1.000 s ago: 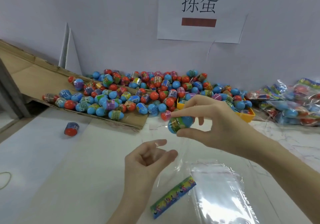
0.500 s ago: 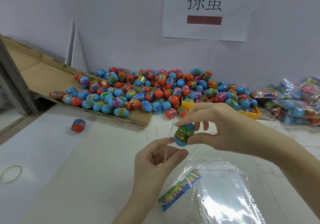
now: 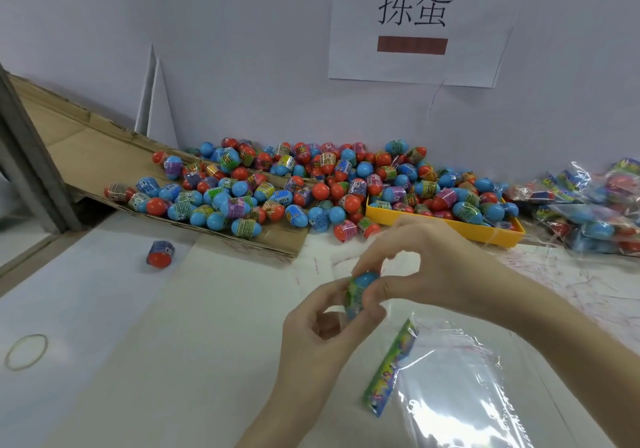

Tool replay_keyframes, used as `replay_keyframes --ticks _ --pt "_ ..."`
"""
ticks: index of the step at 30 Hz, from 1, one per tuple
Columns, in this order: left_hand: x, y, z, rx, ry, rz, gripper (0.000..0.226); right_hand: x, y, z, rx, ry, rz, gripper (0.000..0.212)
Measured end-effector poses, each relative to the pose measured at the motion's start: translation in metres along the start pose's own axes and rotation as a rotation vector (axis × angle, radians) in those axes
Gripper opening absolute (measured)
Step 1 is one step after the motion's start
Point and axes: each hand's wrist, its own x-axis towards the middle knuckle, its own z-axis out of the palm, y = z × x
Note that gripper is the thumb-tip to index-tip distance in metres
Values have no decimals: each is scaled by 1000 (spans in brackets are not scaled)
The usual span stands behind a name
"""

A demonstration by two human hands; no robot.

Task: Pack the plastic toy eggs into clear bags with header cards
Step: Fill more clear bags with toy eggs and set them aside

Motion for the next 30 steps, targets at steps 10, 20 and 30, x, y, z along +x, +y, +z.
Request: replay_keyframes --ticks 10,20,30 --pt "16 -13 -3 -217 49 -294 21 48 33 -3 392 -241 26 38" --pt "16 -27 3 -6 130 -238 9 203 143 14 -149 198 540 80" --pt "14 -31 5 55 119 -221 10 162 134 48 -365 259 45 44"
